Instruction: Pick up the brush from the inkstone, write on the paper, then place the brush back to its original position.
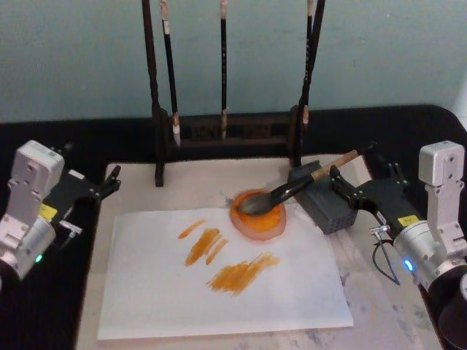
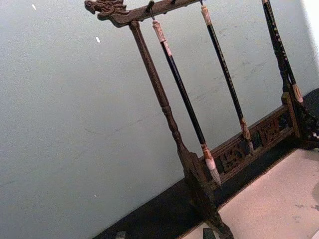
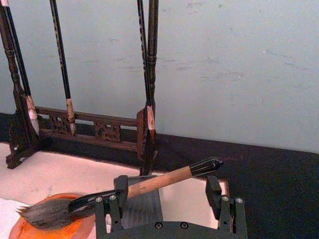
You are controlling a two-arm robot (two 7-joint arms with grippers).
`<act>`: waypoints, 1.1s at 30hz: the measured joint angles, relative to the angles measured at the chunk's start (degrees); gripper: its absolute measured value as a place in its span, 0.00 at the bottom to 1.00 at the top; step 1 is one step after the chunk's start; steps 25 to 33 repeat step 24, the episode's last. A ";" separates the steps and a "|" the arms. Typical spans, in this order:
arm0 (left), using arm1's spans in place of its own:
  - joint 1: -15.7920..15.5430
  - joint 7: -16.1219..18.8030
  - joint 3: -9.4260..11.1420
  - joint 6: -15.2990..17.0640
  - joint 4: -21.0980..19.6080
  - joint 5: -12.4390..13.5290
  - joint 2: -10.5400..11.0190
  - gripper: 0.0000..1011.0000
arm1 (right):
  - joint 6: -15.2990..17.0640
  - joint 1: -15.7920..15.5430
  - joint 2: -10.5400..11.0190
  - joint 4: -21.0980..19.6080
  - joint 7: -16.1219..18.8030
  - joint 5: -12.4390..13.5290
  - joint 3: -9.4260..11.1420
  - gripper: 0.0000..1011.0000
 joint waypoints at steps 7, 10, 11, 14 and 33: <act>0.00 0.00 0.00 0.00 0.00 0.00 0.00 0.99 | -0.01 0.00 0.00 0.00 0.00 0.00 0.00 0.99; 0.00 0.00 0.00 0.00 0.00 0.00 0.00 0.99 | -0.01 0.00 0.00 0.00 0.00 0.00 0.00 0.99; 0.00 0.00 0.00 0.00 0.00 0.00 0.00 0.99 | -0.01 0.00 0.00 0.00 0.00 0.00 0.00 0.99; 0.00 0.00 0.00 0.00 0.00 0.00 0.00 0.99 | -0.01 0.00 0.00 0.00 0.00 0.00 0.00 0.99; 0.00 0.00 0.00 0.00 0.00 0.00 0.00 0.99 | -0.01 0.00 0.00 0.00 0.00 -0.01 0.00 0.99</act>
